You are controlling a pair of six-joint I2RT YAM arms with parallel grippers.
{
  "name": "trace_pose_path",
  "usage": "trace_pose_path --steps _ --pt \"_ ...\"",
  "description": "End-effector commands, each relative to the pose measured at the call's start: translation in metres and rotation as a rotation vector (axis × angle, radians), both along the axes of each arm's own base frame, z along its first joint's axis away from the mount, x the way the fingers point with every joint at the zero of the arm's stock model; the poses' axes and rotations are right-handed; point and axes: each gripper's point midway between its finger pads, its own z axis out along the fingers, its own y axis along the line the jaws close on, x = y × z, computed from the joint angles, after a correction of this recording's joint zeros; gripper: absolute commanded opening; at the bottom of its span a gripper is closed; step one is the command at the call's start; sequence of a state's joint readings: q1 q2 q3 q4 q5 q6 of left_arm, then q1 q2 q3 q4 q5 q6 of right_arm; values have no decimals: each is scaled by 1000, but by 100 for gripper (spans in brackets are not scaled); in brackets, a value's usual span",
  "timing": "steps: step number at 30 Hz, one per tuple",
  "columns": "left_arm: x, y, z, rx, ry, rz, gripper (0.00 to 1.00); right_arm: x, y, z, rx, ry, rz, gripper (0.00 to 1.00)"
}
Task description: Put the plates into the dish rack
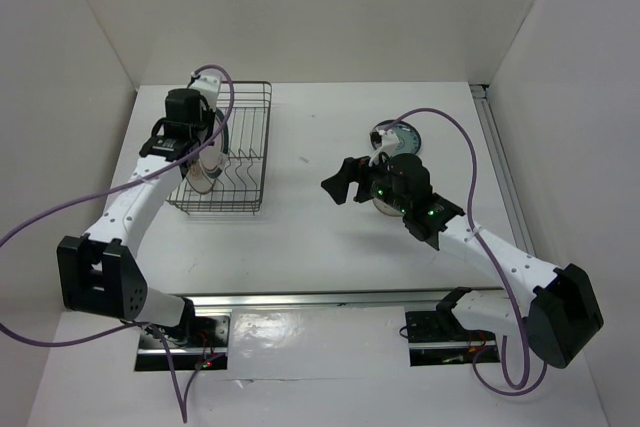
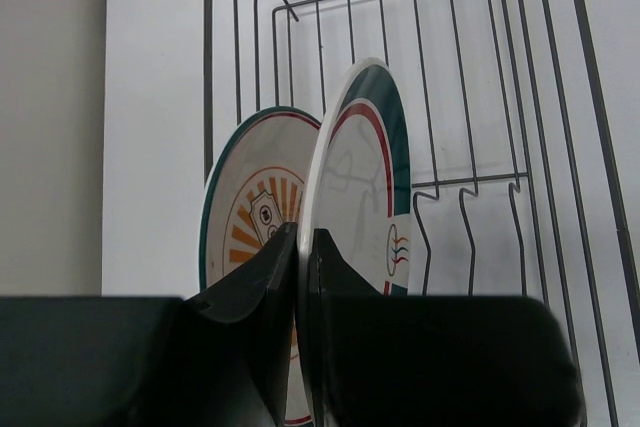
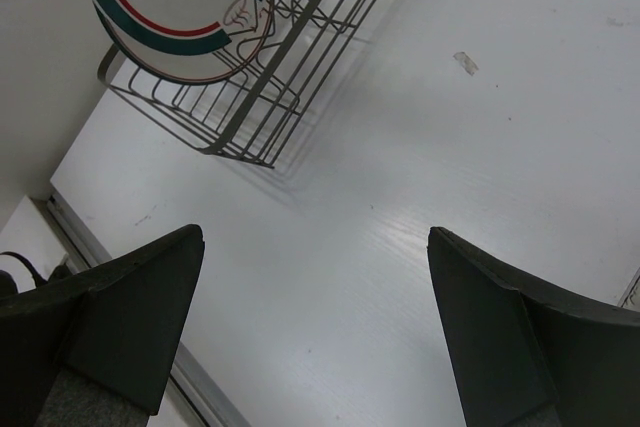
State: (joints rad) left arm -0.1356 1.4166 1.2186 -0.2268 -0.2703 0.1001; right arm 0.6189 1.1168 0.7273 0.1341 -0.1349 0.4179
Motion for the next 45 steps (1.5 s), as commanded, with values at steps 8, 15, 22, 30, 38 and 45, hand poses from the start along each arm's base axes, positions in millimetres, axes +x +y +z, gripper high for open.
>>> trace_pose_path --steps 8,15,22,30,38,45 --pt "8 -9 -7 -52 -11 14 18 2 -1 24 42 -87 -2 100" --pt "10 -8 -13 -45 8 22 22 1 -2 28 47 -94 -2 100" --pt "11 -11 -26 -54 44 15 31 0 -2 25 46 -93 -2 100" --pt "7 -18 0 -87 -1 1 52 8 -13 14 15 -91 -73 100" --pt "-24 -74 74 -132 -136 -100 98 32 -38 11 -37 -80 -235 100" --pt "-26 -159 61 -332 -39 -293 99 80 -91 11 -38 -11 -429 100"
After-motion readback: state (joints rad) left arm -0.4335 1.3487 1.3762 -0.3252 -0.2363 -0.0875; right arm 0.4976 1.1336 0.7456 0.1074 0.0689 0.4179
